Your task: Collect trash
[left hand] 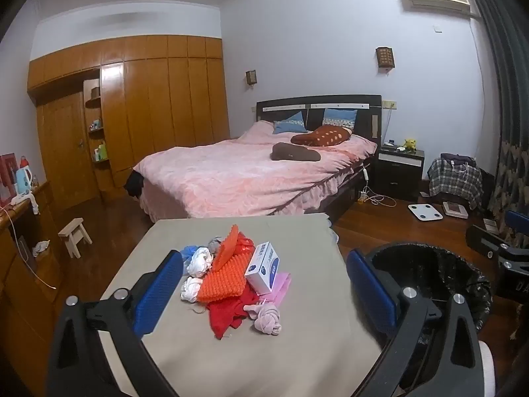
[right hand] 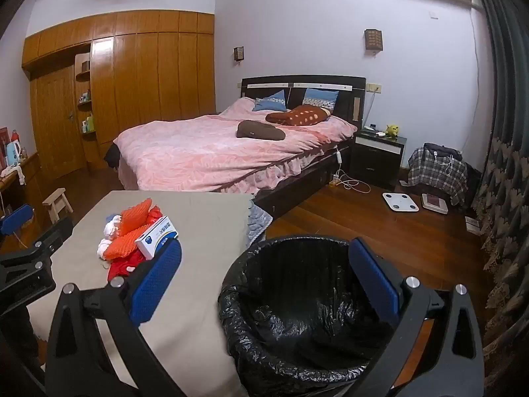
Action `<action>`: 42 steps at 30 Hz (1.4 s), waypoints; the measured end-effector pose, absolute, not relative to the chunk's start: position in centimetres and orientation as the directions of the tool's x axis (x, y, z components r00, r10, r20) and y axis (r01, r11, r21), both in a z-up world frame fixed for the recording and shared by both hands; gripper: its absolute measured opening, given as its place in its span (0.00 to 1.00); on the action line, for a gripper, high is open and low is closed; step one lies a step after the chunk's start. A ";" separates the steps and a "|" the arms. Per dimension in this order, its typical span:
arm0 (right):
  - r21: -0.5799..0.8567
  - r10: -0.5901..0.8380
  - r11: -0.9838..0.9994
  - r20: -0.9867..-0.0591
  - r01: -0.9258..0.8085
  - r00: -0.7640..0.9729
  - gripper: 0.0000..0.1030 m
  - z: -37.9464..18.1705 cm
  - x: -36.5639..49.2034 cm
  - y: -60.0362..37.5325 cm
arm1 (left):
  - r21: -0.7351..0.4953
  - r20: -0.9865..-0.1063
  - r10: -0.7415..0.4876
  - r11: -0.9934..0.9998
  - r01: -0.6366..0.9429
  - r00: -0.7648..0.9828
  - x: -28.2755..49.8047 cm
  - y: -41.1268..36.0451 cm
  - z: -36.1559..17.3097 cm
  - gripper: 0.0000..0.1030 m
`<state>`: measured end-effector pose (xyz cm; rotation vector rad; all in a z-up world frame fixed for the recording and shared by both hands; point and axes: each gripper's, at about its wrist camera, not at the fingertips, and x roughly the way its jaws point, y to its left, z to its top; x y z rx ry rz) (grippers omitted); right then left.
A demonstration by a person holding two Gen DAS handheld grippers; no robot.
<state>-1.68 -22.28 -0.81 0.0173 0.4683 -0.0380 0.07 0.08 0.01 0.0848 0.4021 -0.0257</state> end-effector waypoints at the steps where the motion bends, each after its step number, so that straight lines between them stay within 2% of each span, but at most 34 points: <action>1: 0.010 -0.032 0.999 -0.451 0.041 0.892 0.95 -0.8 -1.7 -22.3 | 0.078 -0.393 -0.009 0.996 0.043 0.919 0.1 0.1 0.0 0.94; 42: 0.008 -0.033 0.999 -0.453 0.041 0.891 0.95 -0.9 -1.8 -22.4 | 0.081 -0.392 -0.004 0.996 0.039 0.920 -0.1 0.5 -0.1 0.94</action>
